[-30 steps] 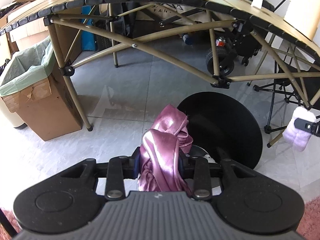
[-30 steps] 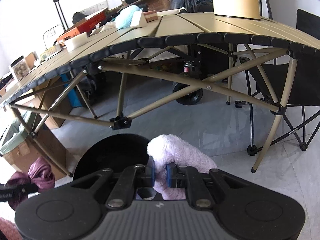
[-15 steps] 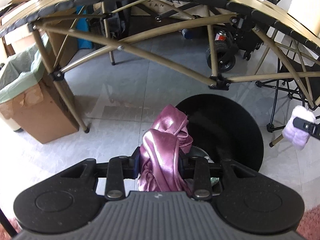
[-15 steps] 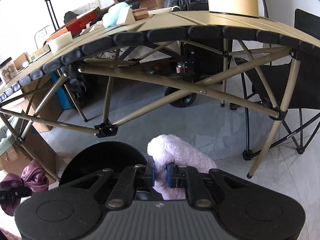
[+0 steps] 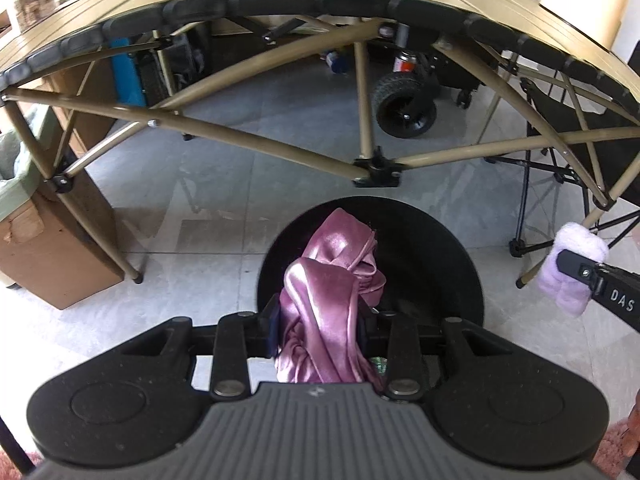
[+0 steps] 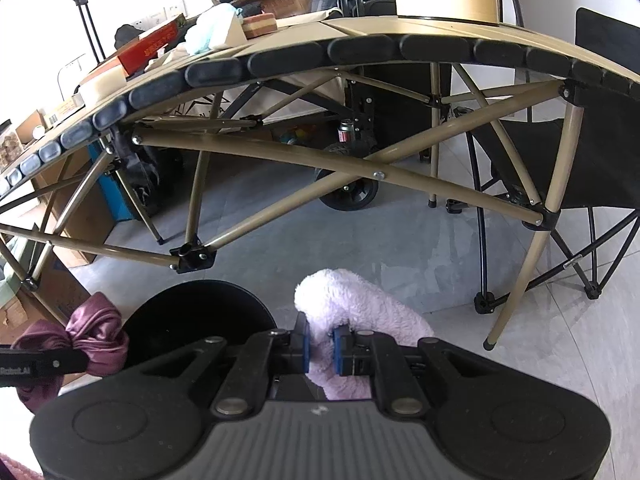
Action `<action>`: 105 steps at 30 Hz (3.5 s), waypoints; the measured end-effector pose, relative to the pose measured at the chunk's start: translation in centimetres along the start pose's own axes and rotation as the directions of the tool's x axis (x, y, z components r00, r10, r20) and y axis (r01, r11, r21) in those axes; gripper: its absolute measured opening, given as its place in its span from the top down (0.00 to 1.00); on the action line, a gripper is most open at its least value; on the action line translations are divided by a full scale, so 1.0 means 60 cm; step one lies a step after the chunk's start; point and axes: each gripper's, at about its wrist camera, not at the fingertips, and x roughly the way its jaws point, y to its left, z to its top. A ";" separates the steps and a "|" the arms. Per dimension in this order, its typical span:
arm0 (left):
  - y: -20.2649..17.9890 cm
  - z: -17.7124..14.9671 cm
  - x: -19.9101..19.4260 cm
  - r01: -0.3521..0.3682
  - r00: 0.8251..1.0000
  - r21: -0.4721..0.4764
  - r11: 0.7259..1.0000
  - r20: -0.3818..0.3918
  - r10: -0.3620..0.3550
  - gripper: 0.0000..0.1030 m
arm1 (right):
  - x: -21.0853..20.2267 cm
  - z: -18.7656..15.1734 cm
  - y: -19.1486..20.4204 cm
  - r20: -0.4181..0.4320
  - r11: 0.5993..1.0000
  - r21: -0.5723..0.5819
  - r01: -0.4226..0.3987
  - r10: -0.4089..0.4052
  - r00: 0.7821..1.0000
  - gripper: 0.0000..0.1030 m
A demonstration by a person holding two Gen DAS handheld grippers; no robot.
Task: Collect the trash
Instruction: 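Carry the pink scrunchie and lavender headband down over the black bin, then open the left gripper to drop the pink scrunchie into the bin, then move the left tool aside while right brings the headband over the bin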
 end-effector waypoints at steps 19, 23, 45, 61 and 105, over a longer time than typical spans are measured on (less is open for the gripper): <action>-0.074 0.025 0.061 0.004 0.995 -0.017 1.000 -0.103 -0.006 0.66 | 0.000 -0.008 -0.005 -0.006 0.999 0.009 0.030 -0.030 1.000 0.90; -0.081 0.024 0.076 -0.011 0.992 -0.028 1.000 -0.126 0.007 0.66 | -0.001 -0.011 -0.005 -0.008 0.999 0.007 0.039 -0.039 0.999 0.90; -0.092 0.019 0.105 -0.066 0.982 -0.029 0.997 -0.180 0.060 0.17 | 0.003 -0.013 -0.009 -0.015 0.998 -0.005 0.055 -0.055 0.998 0.90; -0.093 0.018 0.098 -0.080 0.981 -0.026 0.996 -0.179 0.074 0.00 | 0.003 -0.013 -0.009 -0.015 0.999 -0.006 0.054 -0.054 0.998 0.90; 0.066 -0.021 -0.009 -0.142 0.986 -0.064 0.988 -0.093 0.136 0.00 | -0.054 -0.025 0.141 -0.027 0.987 -0.156 -0.033 0.029 0.999 0.90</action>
